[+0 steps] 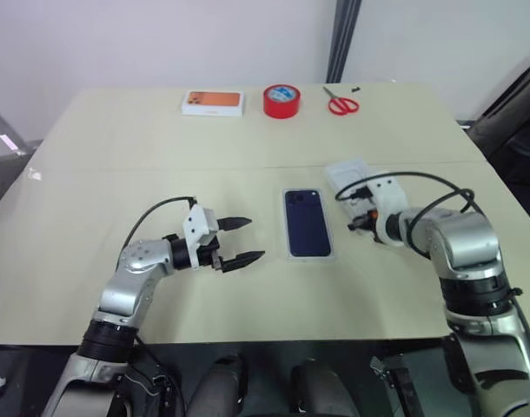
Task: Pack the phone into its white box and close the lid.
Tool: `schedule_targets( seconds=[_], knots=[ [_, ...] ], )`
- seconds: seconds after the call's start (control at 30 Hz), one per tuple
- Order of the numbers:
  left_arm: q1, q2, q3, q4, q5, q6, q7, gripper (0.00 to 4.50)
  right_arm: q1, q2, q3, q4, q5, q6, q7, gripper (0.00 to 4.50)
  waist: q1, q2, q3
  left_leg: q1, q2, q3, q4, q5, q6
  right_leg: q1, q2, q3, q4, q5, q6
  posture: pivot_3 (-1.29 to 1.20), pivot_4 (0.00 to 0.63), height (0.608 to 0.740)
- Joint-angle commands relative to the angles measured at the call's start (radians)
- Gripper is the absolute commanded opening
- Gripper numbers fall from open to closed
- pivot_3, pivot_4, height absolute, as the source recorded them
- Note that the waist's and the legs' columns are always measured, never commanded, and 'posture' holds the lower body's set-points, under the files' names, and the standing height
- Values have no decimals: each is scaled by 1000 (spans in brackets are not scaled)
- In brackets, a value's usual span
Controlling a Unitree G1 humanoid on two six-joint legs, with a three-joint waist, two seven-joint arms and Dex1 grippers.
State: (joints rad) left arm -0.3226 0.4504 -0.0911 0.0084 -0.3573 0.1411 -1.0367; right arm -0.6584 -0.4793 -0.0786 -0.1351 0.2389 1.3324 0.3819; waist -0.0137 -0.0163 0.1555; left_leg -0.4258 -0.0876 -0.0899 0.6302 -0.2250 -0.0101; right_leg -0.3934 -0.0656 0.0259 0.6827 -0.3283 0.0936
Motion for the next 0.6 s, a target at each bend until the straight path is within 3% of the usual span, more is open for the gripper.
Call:
schedule_targets(
  seconds=[0.03, 0.17, 0.27, 0.4, 0.6],
  knots=[
    [-37, 8, 52, 1, -21, 9, 30, 4009, -72, 114, -140, -46, 133, -81, 45, 55, -7, 0, 0, 0, 0, 0, 0, 0, 0, 0, 0, 0, 0, 0, 0, 0, 150, 734],
    [-56, 15, 85, 12, -36, 34, 50, 4009, -157, 312, -372, -50, 325, 21, 25, 55, -7, 1, 0, 0, 1, 0, -1, 0, 0, -1, 2, 0, 1, 0, 0, 0, 150, 734],
    [-70, 20, 122, 11, -64, 70, 70, 4009, -164, 404, -477, -63, 430, 140, 9, 55, 3, 1, 0, 0, 1, 0, 0, 0, 0, 0, 1, 0, 1, 0, 0, 0, 150, 734],
    [-93, 30, 178, 6, -105, 118, 101, 4009, -113, 476, -539, -91, 481, 236, -27, 55, 3, 1, 0, 0, 0, 0, 1, 0, 0, 0, 0, 0, 1, 0, 0, 0, 150, 734],
    [-99, 25, 211, -19, -132, 144, 137, 4009, 38, 564, -519, -104, 815, 282, -141, 55, -12, 2, 1, 0, 0, 0, -2, 0, 0, -2, 0, 1, 2, 0, 0, 0, 150, 734]
  ],
)
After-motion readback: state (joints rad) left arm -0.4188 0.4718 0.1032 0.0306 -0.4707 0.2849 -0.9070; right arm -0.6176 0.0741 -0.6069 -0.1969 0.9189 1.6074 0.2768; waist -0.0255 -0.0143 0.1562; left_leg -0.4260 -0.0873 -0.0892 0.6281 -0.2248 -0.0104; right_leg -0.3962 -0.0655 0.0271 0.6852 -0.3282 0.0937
